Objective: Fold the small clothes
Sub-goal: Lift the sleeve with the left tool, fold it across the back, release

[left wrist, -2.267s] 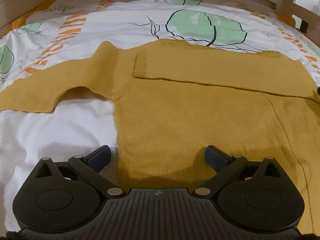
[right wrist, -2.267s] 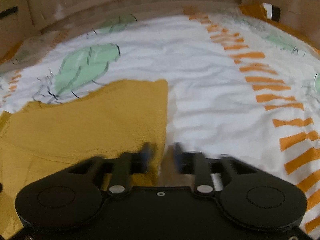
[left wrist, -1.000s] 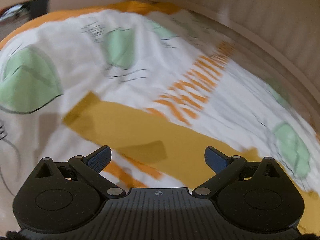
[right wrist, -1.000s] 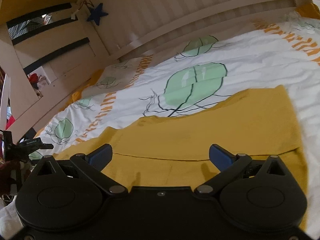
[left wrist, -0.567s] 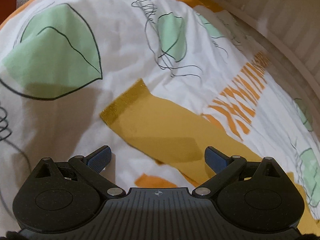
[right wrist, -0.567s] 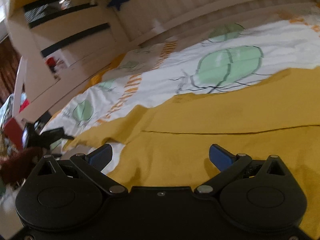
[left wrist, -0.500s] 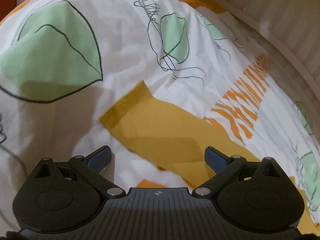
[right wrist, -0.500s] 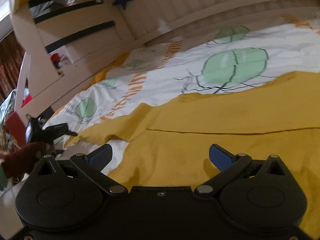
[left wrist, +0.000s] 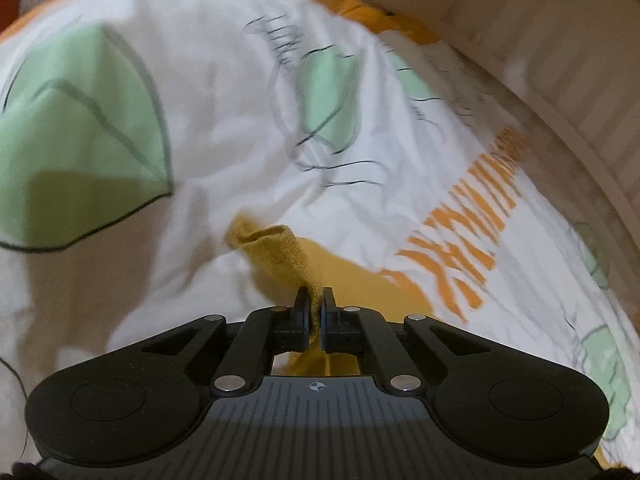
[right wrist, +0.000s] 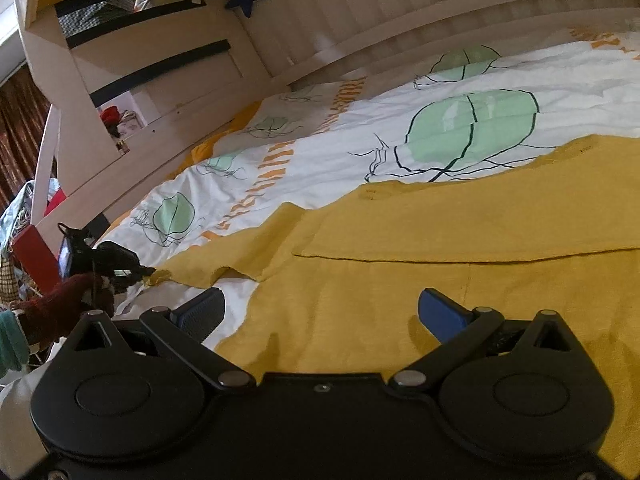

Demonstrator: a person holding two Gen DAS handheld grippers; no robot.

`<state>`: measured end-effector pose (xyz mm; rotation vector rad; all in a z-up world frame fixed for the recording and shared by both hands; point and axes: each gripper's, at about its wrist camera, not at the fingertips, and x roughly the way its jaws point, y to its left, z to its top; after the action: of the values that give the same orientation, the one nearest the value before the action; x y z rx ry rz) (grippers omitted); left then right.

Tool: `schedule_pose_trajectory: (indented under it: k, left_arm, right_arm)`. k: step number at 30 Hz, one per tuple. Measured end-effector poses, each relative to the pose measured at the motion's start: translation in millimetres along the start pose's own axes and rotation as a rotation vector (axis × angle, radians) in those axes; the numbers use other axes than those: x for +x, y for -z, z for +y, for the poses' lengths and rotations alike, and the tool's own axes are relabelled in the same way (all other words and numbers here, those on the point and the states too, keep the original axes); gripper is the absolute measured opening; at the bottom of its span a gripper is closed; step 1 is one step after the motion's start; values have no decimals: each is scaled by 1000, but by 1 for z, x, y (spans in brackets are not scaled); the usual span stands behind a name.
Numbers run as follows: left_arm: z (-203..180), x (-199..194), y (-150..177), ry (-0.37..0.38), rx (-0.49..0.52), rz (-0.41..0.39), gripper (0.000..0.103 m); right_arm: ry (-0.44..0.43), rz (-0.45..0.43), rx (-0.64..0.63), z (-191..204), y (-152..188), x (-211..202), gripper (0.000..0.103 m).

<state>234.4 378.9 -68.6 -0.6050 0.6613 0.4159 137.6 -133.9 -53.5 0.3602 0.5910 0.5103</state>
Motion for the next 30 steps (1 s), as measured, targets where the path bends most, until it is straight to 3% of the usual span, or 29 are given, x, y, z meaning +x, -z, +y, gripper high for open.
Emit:
schedule_pose_trajectory:
  k: [5,11,17,23,30]
  left_arm:
    - [-45,-36,-5,89,73,-33,4]
    - [-124,-85,-1,250,169,-65,4]
    - [-202,-112,18,395,232,-58,4]
    - [-273,-117,59,514,304,-13,4]
    - [-326,-87,122,583,329,94,4]
  right_arm:
    - [-5,8,7,-4,-6,-2,103]
    - [17,9,21,-12,-16,-10,103]
    - [95,9,36,-27,-30,-21,103]
    - [175,11,92,-49,-46,-36,103]
    - [251,-22,112,-68,-64,-54,102]
